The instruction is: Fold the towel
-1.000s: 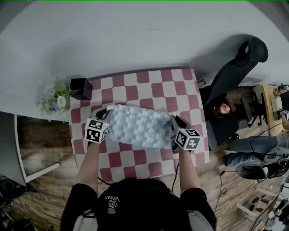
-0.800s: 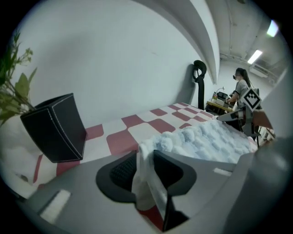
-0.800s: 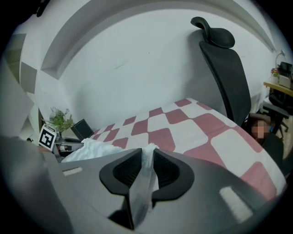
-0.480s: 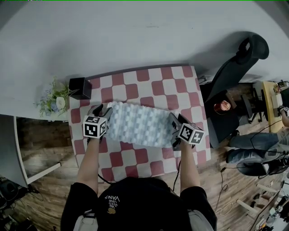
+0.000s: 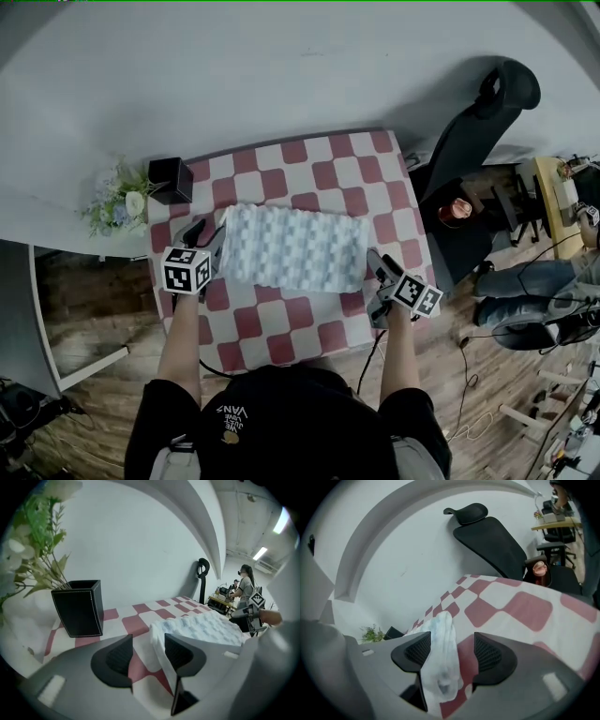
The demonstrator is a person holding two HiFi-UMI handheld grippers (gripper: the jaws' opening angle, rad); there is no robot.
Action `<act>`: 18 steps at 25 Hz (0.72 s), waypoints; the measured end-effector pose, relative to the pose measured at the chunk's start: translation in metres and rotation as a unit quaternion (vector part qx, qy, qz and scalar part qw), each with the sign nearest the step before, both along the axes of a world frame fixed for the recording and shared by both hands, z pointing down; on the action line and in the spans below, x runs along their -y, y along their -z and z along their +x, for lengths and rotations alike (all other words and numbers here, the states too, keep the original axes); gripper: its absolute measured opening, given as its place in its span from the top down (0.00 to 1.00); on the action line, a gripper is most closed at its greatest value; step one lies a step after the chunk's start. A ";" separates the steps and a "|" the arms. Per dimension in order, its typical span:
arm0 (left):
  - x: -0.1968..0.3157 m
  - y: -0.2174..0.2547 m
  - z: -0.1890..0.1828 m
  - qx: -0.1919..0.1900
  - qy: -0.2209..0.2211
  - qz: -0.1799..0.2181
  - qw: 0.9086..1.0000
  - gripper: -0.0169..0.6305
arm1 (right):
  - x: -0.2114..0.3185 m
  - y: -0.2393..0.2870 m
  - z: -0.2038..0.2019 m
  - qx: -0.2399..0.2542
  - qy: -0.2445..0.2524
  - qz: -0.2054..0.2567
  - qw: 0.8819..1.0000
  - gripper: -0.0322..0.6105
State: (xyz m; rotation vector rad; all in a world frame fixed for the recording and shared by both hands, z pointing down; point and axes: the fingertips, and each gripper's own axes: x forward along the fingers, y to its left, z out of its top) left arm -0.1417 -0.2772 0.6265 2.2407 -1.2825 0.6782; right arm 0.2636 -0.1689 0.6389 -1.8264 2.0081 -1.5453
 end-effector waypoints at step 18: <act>-0.124 -0.009 0.076 0.138 -0.297 0.071 0.942 0.68 | -0.072 -0.029 -0.054 0.099 -0.184 -0.014 0.978 0.50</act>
